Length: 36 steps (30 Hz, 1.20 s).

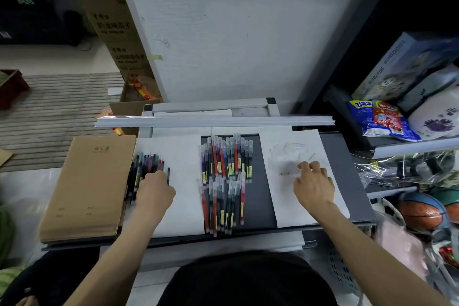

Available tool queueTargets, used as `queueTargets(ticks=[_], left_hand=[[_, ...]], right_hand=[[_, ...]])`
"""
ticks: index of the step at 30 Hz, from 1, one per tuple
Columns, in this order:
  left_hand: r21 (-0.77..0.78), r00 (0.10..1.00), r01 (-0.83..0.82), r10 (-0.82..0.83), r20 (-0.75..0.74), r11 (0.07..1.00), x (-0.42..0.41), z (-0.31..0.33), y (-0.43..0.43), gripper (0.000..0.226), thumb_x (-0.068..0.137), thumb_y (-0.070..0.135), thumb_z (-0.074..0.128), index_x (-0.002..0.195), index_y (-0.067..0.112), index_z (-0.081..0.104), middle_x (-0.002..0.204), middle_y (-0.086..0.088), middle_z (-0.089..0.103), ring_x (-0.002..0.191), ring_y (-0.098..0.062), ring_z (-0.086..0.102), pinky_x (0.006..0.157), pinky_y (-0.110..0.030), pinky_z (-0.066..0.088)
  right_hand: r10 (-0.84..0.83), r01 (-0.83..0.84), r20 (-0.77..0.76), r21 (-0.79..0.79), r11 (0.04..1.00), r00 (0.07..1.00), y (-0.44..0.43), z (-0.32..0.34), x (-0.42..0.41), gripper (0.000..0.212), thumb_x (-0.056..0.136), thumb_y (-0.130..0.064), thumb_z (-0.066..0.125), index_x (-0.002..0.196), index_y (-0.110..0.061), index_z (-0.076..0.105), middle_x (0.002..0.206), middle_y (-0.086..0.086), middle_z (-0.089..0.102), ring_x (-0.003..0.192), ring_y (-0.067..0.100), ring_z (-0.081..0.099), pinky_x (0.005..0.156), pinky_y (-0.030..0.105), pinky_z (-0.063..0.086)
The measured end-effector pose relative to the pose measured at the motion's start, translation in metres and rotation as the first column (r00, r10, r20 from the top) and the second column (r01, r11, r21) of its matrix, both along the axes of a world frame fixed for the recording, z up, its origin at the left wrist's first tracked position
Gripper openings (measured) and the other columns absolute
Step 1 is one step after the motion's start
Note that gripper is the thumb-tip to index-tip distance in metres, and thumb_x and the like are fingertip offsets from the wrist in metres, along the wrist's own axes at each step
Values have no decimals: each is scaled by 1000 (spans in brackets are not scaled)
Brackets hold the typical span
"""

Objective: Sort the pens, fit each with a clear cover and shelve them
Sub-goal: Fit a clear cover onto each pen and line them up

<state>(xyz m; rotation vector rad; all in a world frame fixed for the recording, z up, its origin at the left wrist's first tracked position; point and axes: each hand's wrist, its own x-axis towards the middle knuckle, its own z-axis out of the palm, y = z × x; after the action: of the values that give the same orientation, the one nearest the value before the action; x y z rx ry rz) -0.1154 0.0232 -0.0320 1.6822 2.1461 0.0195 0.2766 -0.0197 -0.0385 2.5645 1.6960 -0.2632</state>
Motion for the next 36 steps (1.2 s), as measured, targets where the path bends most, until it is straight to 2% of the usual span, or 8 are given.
queueTargets(ticks=[8,12,15,19,25,29,33,36], left_hand=[[24,981,-72,66,184,997,6,15,-22,14,87,25,66,95,16,60,79,-3,67,71,-24,65,58,-32,49],[7,960,-59,55,273,998,21,29,-32,12,93,33,60,95,21,61,78,2,68,72,-19,64,64,-33,53],[-5,903,-36,35,428,999,34,37,-38,15,99,26,53,93,16,63,75,-3,68,68,-23,62,67,-37,51],[-37,773,-15,35,633,999,53,44,-49,29,106,16,42,87,16,65,68,0,60,58,-19,48,61,-36,38],[-12,627,38,-14,779,999,78,61,-62,36,106,18,44,80,24,67,61,1,50,57,-19,40,59,-36,34],[43,603,81,-83,793,996,88,75,-67,34,105,22,46,80,28,68,62,-4,51,57,-19,43,59,-35,37],[72,591,84,-108,800,994,88,82,-69,29,105,25,48,84,28,69,66,-16,53,56,-20,42,58,-35,38],[81,587,93,-121,800,992,88,83,-70,26,105,27,51,87,25,70,71,-21,56,57,-21,44,59,-35,39]], right_hand=[[-44,52,-153,55,997,987,0,-9,13,41,92,7,47,127,-9,59,122,13,53,101,34,58,73,38,48],[-26,35,-96,98,995,995,-2,-5,9,36,96,-2,50,127,-16,61,115,5,64,105,30,61,70,35,45],[-47,98,-279,172,980,959,-3,6,-13,32,102,-8,46,129,-16,62,119,8,66,105,30,63,80,37,49],[-38,246,-785,147,958,619,-7,40,-58,23,106,-16,51,121,-23,67,106,2,70,73,14,74,71,32,58],[-104,371,-995,-100,923,-12,-19,69,-99,17,101,-4,63,117,-6,70,83,12,74,72,23,72,77,31,62],[-102,329,-989,-133,935,-111,-22,79,-108,21,98,1,64,117,-7,65,91,16,77,66,18,63,67,28,52],[-116,340,-988,-145,929,-104,-23,86,-111,2,90,-8,75,91,-6,76,73,9,65,56,14,49,55,23,42],[-107,325,-966,-182,928,-237,-23,86,-110,11,91,-3,73,96,7,74,73,7,53,59,14,41,55,22,39]])
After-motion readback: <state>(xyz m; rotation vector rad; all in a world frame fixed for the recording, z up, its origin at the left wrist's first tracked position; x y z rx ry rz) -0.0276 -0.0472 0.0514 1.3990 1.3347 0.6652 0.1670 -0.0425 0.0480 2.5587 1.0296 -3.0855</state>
